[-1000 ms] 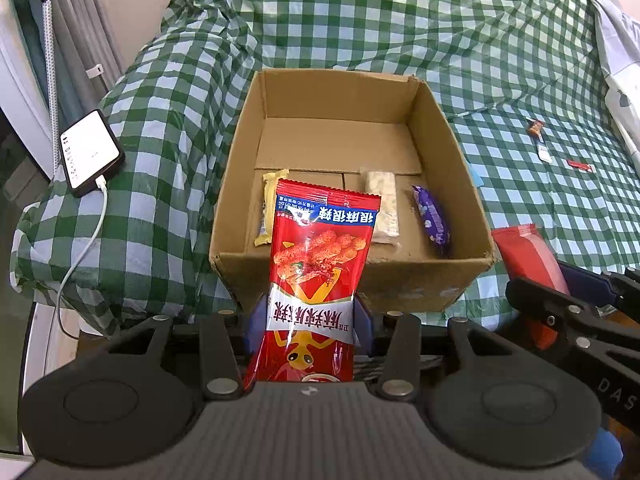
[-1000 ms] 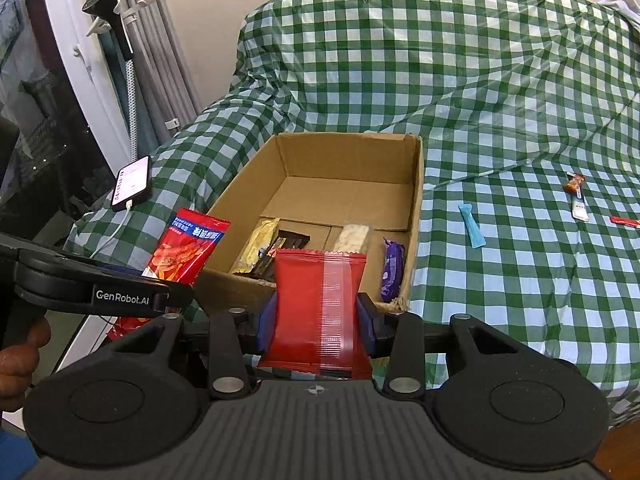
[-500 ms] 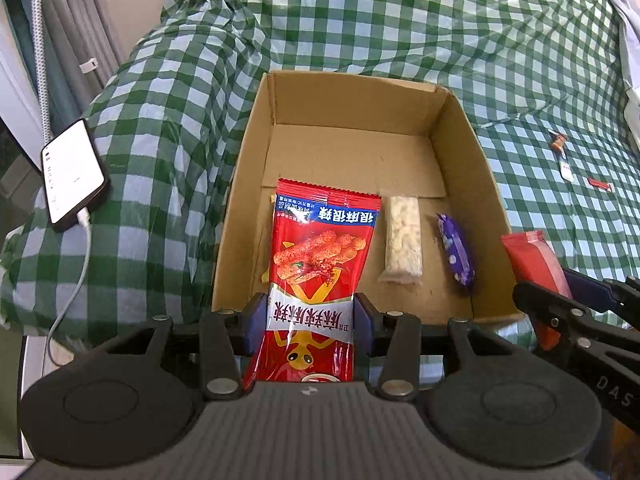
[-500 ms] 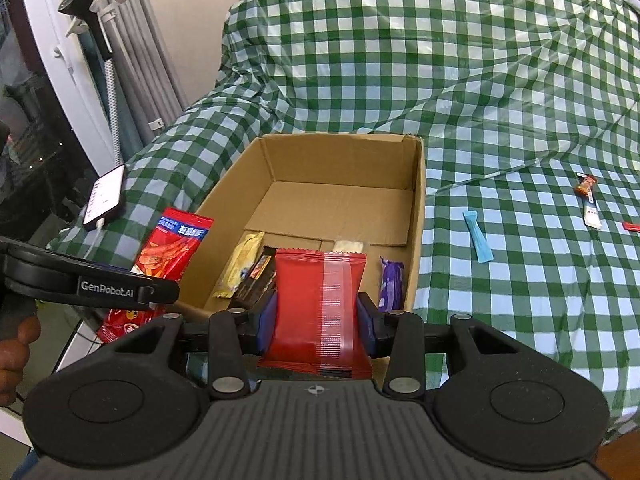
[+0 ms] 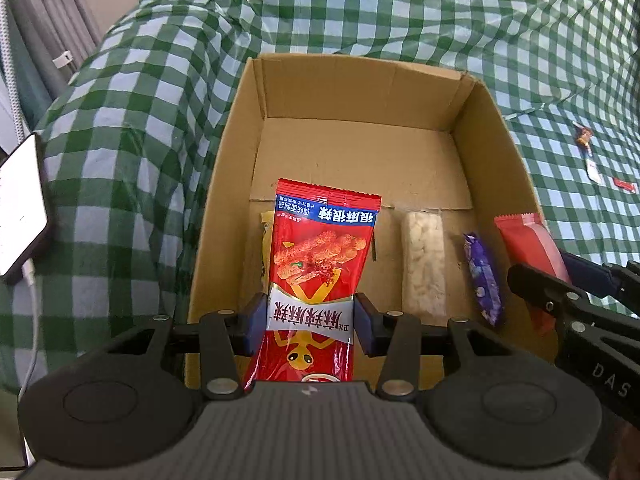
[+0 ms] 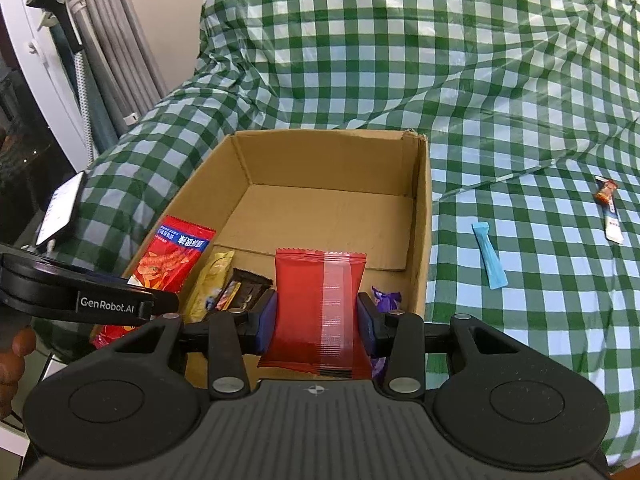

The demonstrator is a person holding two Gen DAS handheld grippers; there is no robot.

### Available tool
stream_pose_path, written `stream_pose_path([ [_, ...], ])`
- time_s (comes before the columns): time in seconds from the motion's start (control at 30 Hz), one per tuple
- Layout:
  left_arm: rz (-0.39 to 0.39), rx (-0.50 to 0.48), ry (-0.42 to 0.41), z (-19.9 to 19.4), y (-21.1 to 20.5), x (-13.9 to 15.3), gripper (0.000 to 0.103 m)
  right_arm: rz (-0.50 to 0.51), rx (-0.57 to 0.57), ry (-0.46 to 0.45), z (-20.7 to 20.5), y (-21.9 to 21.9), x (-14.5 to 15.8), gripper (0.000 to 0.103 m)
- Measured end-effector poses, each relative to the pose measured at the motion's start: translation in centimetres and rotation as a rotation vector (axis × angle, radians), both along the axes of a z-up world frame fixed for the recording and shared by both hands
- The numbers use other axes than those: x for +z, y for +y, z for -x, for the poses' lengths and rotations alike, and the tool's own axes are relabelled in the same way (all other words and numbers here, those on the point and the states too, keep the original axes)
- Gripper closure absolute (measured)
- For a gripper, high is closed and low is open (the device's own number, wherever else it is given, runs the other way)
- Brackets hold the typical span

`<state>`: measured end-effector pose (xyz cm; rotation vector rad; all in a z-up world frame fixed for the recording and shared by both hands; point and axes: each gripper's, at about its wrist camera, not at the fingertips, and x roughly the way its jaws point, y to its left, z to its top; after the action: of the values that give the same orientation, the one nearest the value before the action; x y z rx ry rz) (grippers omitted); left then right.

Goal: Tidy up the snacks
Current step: 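Carry both red packets over the box with both tools, then lower both red packets into the box and open both tools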

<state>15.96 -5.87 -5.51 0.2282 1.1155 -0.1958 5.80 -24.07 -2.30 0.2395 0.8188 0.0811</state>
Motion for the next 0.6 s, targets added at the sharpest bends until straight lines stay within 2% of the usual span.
stream_pose_path([
  [0.4,-0.042,-0.010,0.042,-3.6,-0.8,-3.2,0.052,-0.001,-0.004,0.043,-3.8,-0.5,-2.9,0.059],
  [0.47,-0.031,-0.021,0.042,-3.9,-0.7,-3.1,0.041,-0.004,-0.011,0.048,-4.1,-0.5,-3.1,0.056],
  [0.5,-0.022,-0.024,0.040,-4.0,-0.7,-2.9,0.015,-0.006,-0.019,0.048,-4.3,-0.7,-3.2,0.056],
  [0.53,-0.015,-0.022,0.027,-4.0,-0.7,-2.6,0.001,-0.005,-0.037,0.045,-4.4,-0.8,-3.2,0.048],
  [0.57,-0.011,-0.014,0.004,-3.8,-0.7,-2.3,0.000,-0.008,-0.055,0.048,-4.5,-1.1,-3.1,0.034],
  [0.6,-0.013,-0.006,-0.018,-3.5,-0.6,-1.9,0.000,-0.012,-0.076,0.052,-4.6,-1.2,-3.1,0.027],
])
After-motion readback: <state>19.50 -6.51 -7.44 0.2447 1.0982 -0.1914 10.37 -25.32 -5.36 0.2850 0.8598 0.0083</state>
